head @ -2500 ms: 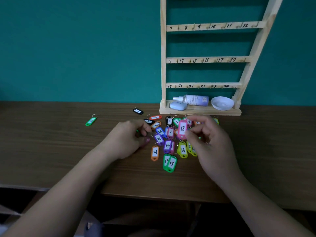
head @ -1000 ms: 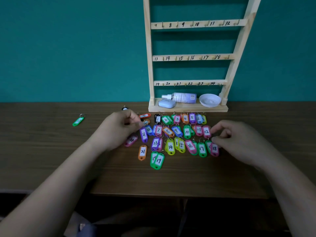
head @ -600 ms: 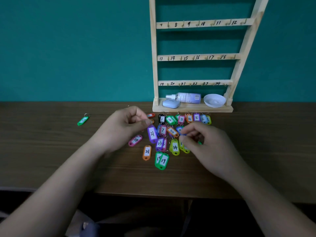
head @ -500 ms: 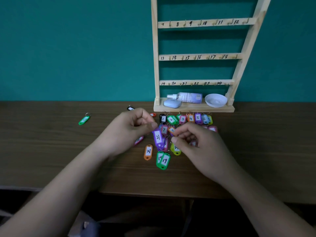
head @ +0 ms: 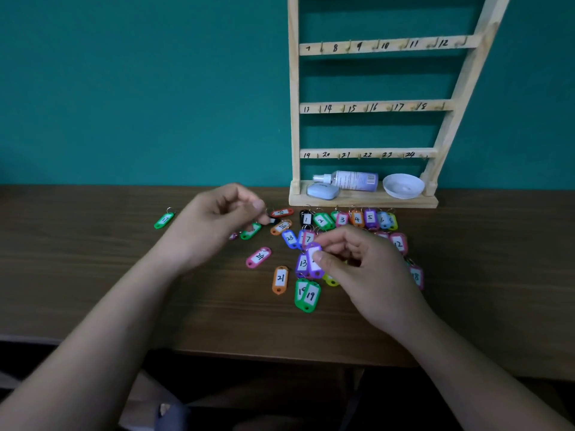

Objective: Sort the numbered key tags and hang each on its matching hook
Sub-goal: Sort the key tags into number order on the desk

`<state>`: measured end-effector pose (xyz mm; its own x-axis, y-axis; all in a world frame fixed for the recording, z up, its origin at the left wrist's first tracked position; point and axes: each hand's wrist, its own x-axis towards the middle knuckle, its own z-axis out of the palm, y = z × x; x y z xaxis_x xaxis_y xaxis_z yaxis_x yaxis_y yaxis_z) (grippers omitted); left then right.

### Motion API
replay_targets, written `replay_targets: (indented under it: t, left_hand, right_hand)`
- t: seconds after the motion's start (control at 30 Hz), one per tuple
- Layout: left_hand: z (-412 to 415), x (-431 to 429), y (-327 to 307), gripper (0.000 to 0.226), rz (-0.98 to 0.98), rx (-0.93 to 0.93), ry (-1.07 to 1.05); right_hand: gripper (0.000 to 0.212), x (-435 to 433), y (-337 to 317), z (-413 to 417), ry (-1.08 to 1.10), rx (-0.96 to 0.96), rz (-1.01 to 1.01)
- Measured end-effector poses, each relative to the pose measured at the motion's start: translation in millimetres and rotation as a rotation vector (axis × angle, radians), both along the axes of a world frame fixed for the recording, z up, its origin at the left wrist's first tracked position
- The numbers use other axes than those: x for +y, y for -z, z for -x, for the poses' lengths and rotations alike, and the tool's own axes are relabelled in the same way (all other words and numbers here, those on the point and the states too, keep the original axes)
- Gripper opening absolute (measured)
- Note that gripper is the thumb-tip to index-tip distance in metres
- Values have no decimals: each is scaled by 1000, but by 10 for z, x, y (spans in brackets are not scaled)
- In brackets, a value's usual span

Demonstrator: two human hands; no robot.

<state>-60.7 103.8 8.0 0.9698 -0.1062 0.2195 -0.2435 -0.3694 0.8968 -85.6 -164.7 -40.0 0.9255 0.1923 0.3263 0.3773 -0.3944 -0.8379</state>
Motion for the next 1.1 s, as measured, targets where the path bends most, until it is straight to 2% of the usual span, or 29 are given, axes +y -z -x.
replay_targets:
  t: [0.3,0.4,0.47,0.57,0.63,0.73,0.83,1.1]
  left_hand:
    - [-300,845,222,8,81,7,-466]
    - [-359,1054,296,23,43,27,-623]
    - [-340,1180,308,25,-25,9,-712]
    - [-326,1369,346,24,-303,41,-795]
    - [-379,1435,414,22,-522,129,-783]
    - [-449,1421,507,34,-752,209,-703]
    - [-451,1378,502,36,-787,167,-689]
    - [-465,1027,419,21,-733,185,-595]
  right_hand:
    - [15,22,55,-5,63,-64,-25]
    - [16,23,65,13,67,-72,-17]
    - [16,30,63,19,65,-78,-20]
    - [14,56,64,26,55,-94,12]
    - [14,68,60,26,51,-100,19]
    - [17,78,61,19,53,-113,16]
    - [17,93,63,28,49,-122,22]
    - [15,97,50,32,32,-110,34]
